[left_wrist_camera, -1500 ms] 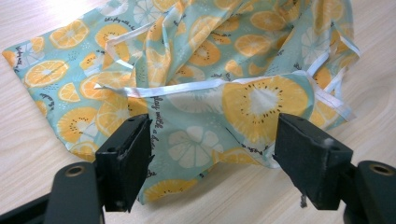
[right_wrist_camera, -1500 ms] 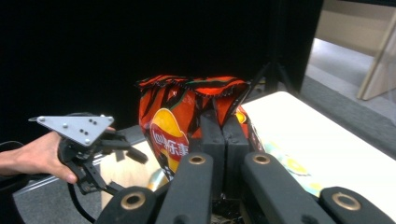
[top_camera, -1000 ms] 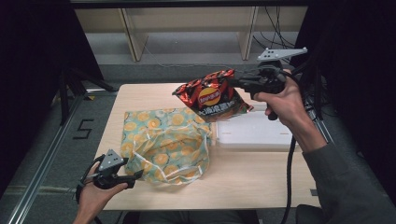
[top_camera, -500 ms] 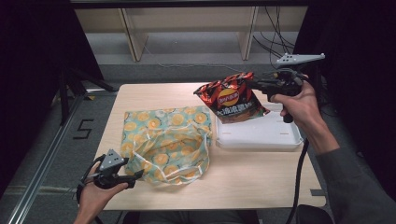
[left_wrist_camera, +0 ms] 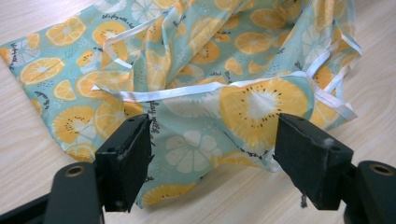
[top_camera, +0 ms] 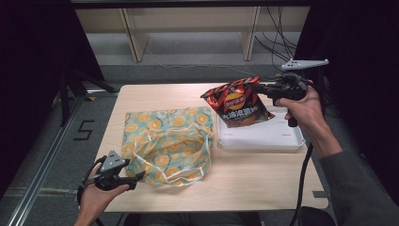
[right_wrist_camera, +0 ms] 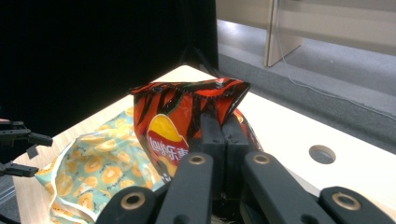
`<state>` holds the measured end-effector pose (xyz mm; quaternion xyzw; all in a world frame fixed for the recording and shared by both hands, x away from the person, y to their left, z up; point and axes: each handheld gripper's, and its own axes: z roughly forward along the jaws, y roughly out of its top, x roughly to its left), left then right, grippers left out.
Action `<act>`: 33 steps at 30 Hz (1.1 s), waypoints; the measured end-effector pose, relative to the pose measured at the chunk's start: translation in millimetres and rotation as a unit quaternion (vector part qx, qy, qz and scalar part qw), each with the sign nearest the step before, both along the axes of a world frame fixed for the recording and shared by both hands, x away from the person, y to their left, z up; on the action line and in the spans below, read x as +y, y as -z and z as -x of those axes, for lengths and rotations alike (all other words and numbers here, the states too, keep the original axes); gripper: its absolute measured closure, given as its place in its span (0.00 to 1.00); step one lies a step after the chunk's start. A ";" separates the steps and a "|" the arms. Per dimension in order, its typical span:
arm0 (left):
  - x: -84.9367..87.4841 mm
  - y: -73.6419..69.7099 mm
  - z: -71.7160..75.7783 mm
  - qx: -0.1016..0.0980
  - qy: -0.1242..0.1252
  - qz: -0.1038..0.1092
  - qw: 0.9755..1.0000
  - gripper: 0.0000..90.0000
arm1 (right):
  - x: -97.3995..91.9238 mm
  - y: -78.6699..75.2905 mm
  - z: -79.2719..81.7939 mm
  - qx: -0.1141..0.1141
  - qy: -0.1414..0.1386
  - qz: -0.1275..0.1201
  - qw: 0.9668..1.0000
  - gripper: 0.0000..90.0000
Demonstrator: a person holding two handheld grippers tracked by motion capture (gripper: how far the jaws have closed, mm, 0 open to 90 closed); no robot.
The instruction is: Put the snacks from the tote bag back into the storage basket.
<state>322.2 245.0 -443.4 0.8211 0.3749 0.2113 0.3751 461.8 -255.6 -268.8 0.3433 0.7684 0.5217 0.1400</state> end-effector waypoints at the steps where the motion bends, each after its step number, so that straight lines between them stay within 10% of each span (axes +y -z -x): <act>1: 0.7 -0.7 0.7 0.007 0.001 -0.008 1.000 0.30 | -1.7 1.6 -0.9 -0.007 -0.002 0.004 1.000 1.00; 17: 3.1 -1.6 -2.5 -0.003 0.022 -0.032 0.999 0.30 | -14.4 37.9 4.7 0.025 0.010 -0.010 1.000 1.00; 20: -1.1 1.5 -0.1 0.008 0.003 -0.002 1.000 0.30 | -16.0 47.5 5.3 0.024 0.008 -0.010 1.000 1.00; 33: -2.0 1.7 -0.3 0.008 0.008 -0.008 1.000 0.30 | -29.8 67.4 7.1 0.061 0.031 -0.030 0.997 1.00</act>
